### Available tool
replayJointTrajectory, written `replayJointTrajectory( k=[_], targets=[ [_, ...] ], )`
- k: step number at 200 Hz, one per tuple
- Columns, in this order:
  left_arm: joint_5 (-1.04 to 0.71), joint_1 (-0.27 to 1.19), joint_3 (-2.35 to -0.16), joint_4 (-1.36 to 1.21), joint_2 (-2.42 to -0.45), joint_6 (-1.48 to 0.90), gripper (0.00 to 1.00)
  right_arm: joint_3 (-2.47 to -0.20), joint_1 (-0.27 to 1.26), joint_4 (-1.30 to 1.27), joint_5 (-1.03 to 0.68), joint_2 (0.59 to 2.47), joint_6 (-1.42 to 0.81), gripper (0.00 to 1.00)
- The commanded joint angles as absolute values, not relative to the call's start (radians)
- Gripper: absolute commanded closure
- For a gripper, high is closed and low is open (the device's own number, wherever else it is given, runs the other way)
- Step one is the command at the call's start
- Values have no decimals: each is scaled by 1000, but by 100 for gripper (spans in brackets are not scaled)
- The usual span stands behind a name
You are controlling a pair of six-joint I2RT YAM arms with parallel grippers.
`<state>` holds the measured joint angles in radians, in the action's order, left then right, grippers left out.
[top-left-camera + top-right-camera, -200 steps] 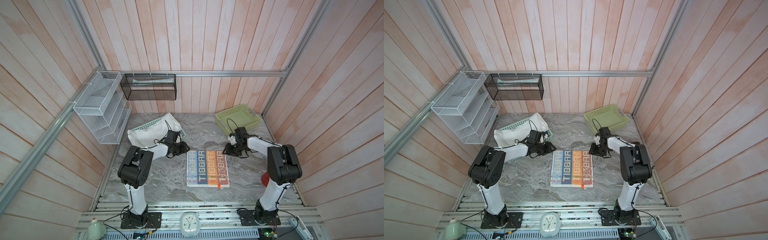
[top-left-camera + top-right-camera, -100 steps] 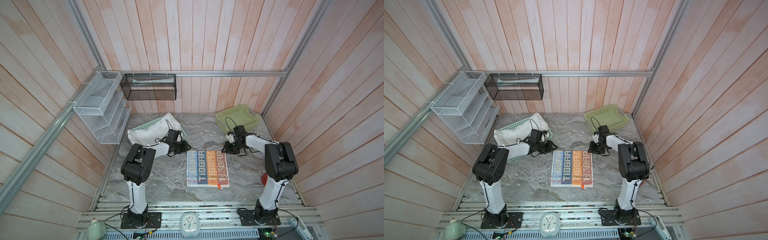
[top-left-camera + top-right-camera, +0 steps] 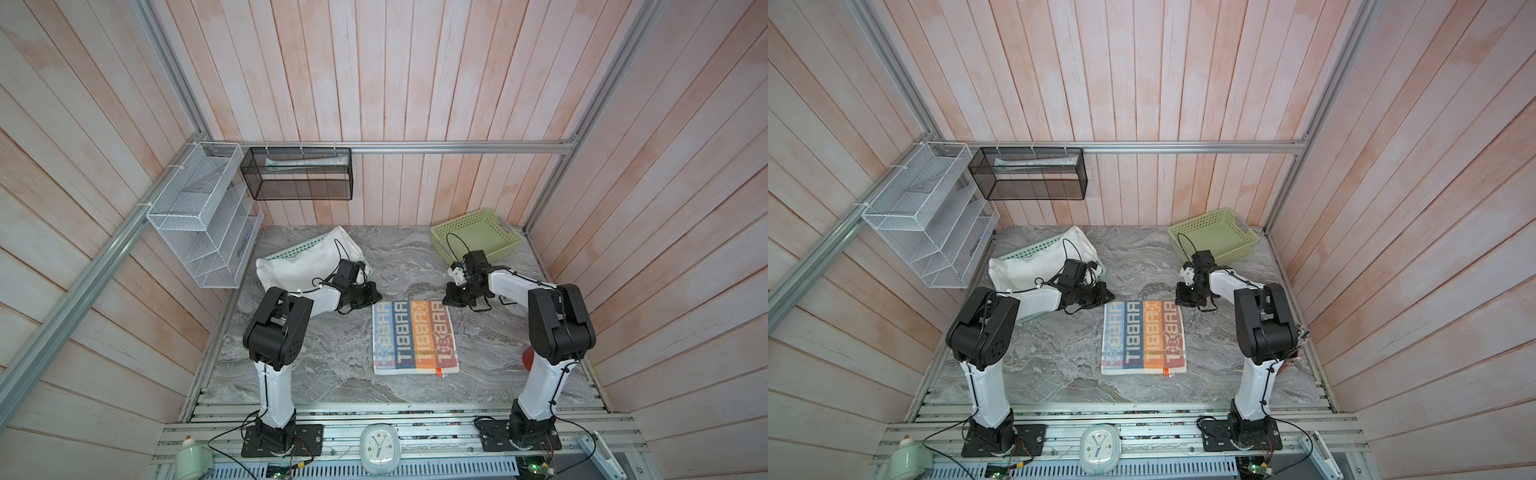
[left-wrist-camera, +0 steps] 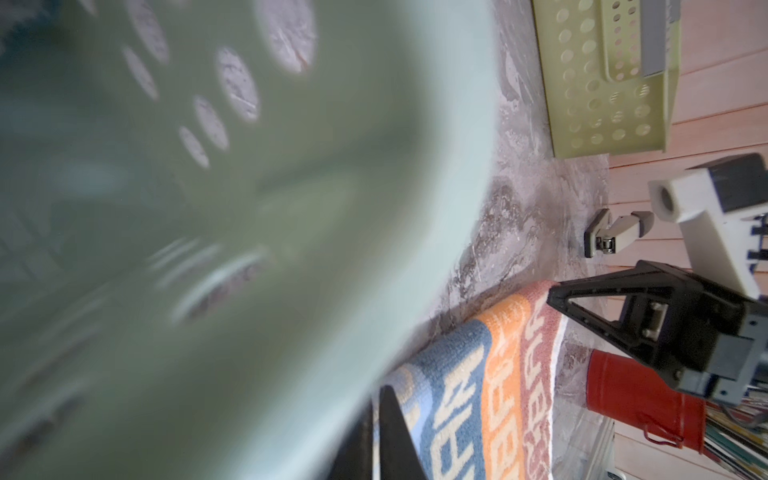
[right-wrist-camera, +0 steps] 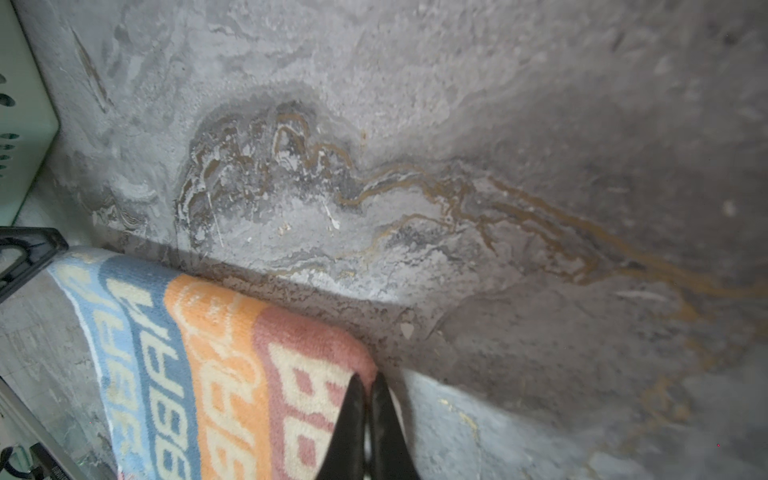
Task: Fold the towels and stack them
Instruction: 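Lift the printed towel's near edge with both grippers and fold it over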
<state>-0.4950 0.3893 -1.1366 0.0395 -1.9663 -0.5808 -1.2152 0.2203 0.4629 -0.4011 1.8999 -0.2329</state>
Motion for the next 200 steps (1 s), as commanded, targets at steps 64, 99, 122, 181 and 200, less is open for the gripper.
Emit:
replayJointTrajectory(
  k=[64,99,122,181,200],
  targets=[
    [-324,433,-1107,171,-1889,-572,61,-1137,229,463,-310,1790,-207,100],
    [-301,464,-1157,190,-1899,-555,57,-1054,217,462,-256,1746,-207,100],
    [-303,480,-1203,210,-1934,-551,55,-1032,198,457,-247,1733,-209,100],
    [-349,489,-1309,234,-2048,-570,55,-1073,183,465,-244,1757,-189,100],
    [-374,495,-1334,234,-2073,-577,55,-1080,183,463,-242,1762,-184,100]
  ],
)
